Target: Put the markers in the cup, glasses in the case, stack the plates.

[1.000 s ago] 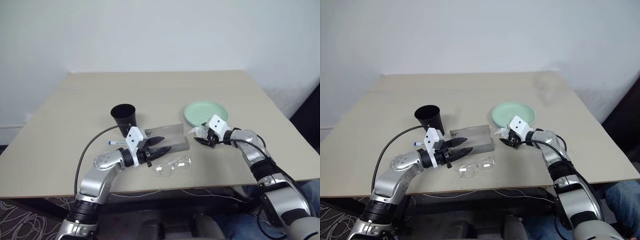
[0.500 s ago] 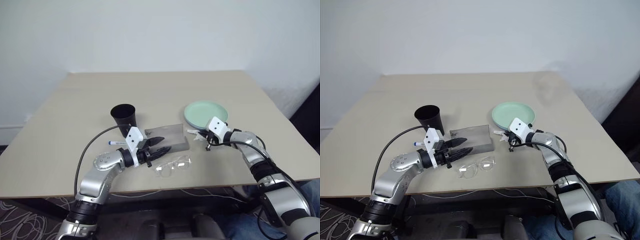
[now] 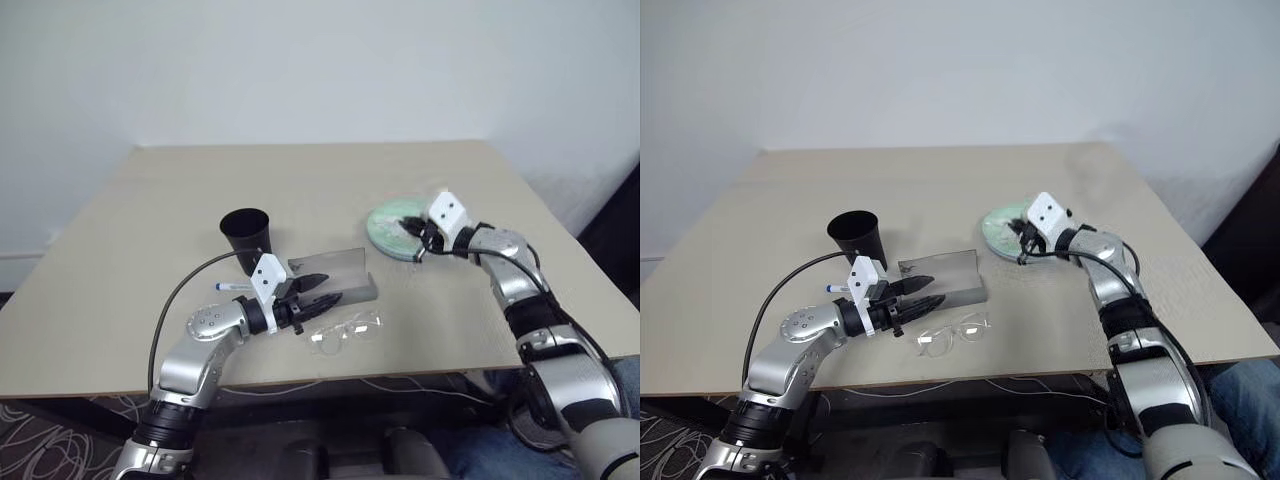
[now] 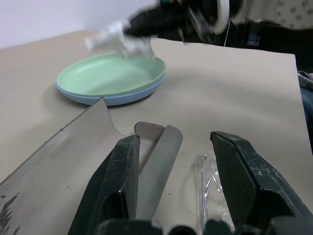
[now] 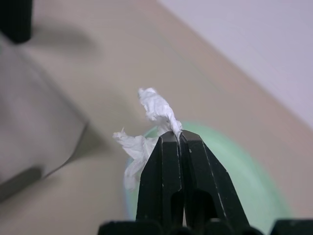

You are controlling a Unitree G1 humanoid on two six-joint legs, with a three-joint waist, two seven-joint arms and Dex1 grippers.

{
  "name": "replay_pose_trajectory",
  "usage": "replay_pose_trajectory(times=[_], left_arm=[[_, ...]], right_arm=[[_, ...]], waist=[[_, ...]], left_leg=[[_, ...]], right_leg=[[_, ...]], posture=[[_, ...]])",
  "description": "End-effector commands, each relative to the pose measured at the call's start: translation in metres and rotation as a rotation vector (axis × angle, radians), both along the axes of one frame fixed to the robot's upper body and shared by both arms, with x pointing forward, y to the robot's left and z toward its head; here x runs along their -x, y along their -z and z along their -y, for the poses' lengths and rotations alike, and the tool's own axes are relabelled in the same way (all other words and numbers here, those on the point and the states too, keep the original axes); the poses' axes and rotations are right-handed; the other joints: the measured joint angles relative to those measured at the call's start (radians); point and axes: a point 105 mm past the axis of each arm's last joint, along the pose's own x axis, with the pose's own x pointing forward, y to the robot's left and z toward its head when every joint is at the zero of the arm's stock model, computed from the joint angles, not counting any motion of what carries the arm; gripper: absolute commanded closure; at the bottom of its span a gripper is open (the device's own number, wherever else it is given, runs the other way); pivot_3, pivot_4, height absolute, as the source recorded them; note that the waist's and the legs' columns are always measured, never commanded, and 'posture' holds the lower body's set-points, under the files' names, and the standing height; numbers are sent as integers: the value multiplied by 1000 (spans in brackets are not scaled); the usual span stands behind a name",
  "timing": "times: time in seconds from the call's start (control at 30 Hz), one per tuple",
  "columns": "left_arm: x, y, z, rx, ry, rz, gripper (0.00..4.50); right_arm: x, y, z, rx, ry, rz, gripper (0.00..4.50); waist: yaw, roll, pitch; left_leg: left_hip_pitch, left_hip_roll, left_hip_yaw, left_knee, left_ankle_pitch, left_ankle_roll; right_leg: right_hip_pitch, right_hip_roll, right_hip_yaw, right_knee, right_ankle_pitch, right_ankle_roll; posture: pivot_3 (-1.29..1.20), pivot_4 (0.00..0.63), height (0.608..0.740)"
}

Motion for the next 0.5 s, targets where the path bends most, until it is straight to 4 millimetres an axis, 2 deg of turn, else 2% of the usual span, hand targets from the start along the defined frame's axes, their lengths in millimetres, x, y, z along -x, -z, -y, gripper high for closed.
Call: replay_pose_trajectory(times=[0.03, 0.2, 0.23, 0.33, 0.5], left_arm=[[-1, -11, 1, 3, 4, 48, 2111], [-1, -11, 0, 1, -1, 48, 2111], [-1, -11, -1, -1, -4, 49, 2111], [0, -11, -2, -4, -10, 51, 2111], [1, -11, -3, -5, -10, 49, 2111]], right_arm=[[-11, -12, 8, -2, 60, 50, 4463], [-15, 1, 9, 23, 77, 20, 4463], [-15, 3, 9, 19, 77, 5, 4292], [-15, 6, 9, 11, 76, -12, 3593], [-16, 7, 11, 6, 85, -3, 1850]], waist=[[1, 0, 0], [0, 0, 0], [0, 0, 0], [-1, 0, 0], [-1, 1, 0]], left_leg=[[0, 0, 0, 0, 0, 0], [-1, -1, 0, 0, 0, 0], [-1, -1, 0, 0, 0, 0], [0, 0, 0, 0, 0, 0], [0, 0, 0, 0, 0, 1]], right_leg=[[0, 0, 0, 0, 0, 0], [0, 0, 0, -1, 0, 0], [0, 0, 0, 0, 0, 0], [0, 0, 0, 0, 0, 0], [0, 0, 0, 0, 0, 0]], posture=[[0, 0, 721], [0, 0, 721], [0, 0, 721], [0, 0, 721], [0, 0, 721]])
